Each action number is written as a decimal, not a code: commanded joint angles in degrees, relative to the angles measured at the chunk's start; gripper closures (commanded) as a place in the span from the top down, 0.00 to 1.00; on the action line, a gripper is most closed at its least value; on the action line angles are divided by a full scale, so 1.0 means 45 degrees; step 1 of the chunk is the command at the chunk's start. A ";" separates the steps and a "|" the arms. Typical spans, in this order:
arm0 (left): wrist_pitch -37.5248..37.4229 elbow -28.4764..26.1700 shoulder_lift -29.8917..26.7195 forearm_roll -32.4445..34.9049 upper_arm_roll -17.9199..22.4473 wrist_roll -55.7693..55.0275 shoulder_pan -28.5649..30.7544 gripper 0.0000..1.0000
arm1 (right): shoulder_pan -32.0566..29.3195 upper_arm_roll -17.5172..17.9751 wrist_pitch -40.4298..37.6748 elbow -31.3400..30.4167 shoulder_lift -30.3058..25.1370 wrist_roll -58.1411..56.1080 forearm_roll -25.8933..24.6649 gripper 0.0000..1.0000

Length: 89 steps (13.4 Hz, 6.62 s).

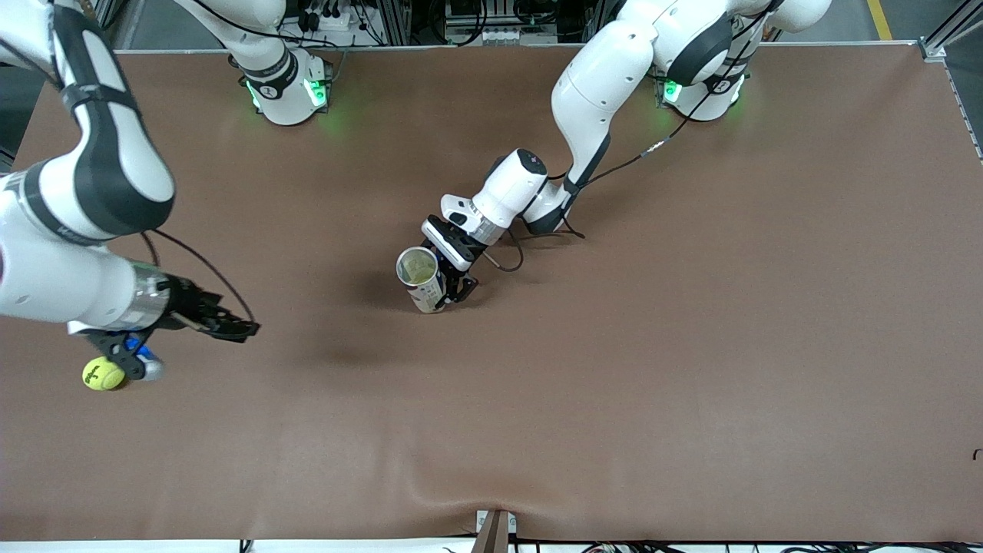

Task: Insert tennis ball vertically with right arm
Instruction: 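Open the right gripper to drop the ball into the can, then move the right gripper down to the second tennis ball, then close the right gripper on the second tennis ball, then lift the second ball with the right gripper toward the can, then carry the ball over the can rim and open the right gripper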

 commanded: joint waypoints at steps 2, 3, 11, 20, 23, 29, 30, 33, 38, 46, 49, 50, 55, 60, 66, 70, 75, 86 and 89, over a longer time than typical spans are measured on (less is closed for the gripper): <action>-0.0017 -0.0200 -0.0251 0.0027 0.0152 0.0000 -0.0123 0.83 | -0.0213 -0.1294 0.0129 -0.0003 0.0570 -0.3220 -0.1951 1.00; -0.0017 -0.0200 -0.0232 0.0027 0.0152 0.0000 -0.0123 0.83 | -0.0426 -0.1510 0.0401 -0.0022 0.0688 -0.3906 -0.2267 1.00; -0.0017 -0.0200 -0.0231 0.0027 0.0152 0.0000 -0.0123 0.83 | -0.2614 -0.1668 0.2706 -0.0432 0.1880 -0.6803 -0.3325 1.00; -0.0017 -0.0200 -0.0231 0.0027 0.0152 0.0000 -0.0123 0.83 | -0.3123 -0.3151 0.6706 -0.0335 0.3323 -0.6842 -0.4126 1.00; -0.0017 -0.0220 -0.0212 0.0027 0.0152 0.0000 -0.0123 0.83 | -0.3124 -0.3211 0.7238 -0.0296 0.3599 -0.6726 -0.4126 1.00; 0.0003 -0.0278 -0.0231 0.0007 0.0152 0.0000 -0.0143 0.83 | -0.3065 -0.3211 0.8391 -0.0315 0.4007 -0.6667 -0.4087 1.00; 0.0003 -0.0278 -0.0251 0.0007 0.0152 0.0000 -0.0143 0.82 | -0.3046 -0.3211 0.8488 -0.0296 0.4145 -0.6647 -0.4068 1.00; 0.0003 -0.0337 -0.0290 0.0007 0.0152 0.0019 -0.0124 0.82 | -0.3046 -0.3231 0.9075 -0.0296 0.4439 -0.6667 -0.4087 1.00; -0.0016 -0.0220 -0.0310 0.0007 0.0152 0.0000 0.0033 0.82 | -0.3045 -0.3231 0.9095 -0.0296 0.4653 -0.6589 -0.4068 1.00; -0.0017 -0.0200 -0.0310 0.0027 0.0152 0.0000 -0.0026 0.82 | -0.2109 -0.3348 0.5896 0.1440 0.4771 -0.6589 -0.4048 0.00; 0.0003 -0.0200 -0.0310 0.0027 0.0152 0.0000 -0.0045 0.82 | -0.1447 -0.3192 0.3966 0.2241 0.4518 -0.5911 -0.3912 0.00; -0.0016 -0.0219 -0.0310 0.0008 0.0132 0.0000 -0.0065 0.82 | -0.1115 -0.3095 0.3262 0.2359 0.4420 -0.5074 -0.3911 0.00; -0.0017 -0.0220 -0.0310 0.0007 0.0152 0.0000 -0.0065 0.82 | -0.0819 -0.0423 0.0934 0.2380 0.3854 -0.0954 -0.3073 0.00; -0.0017 -0.0200 -0.0310 0.0027 0.0152 0.0000 -0.0065 0.82 | -0.0877 0.2682 -0.1193 0.2360 0.3425 0.4145 -0.3032 0.00; -0.0017 -0.0220 -0.0310 0.0027 0.0152 0.0000 -0.0084 0.82 | -0.0256 0.5635 -0.1706 0.2224 0.3286 0.9615 -0.2954 0.00; -0.0017 -0.0200 -0.0310 0.0008 0.0152 0.0019 -0.0084 0.82 | 0.0974 0.5890 -0.1473 0.2243 0.3306 1.1494 -0.2974 0.00; -0.0017 -0.0220 -0.0310 0.0007 0.0152 0.0019 -0.0084 0.82 | 0.2051 0.5891 -0.0984 0.1678 0.3306 1.2940 -0.2974 0.00; 0.0003 -0.0239 -0.0310 -0.0012 0.0152 0.0000 -0.0065 0.88 | 0.2795 0.5812 -0.0690 0.1013 0.3365 1.3997 -0.2993 1.00; 0.0003 -0.0259 -0.0310 -0.0051 0.0132 0.0000 -0.0065 0.92 | 0.2426 0.5832 -0.0690 0.1207 0.3345 1.3940 -0.3051 1.00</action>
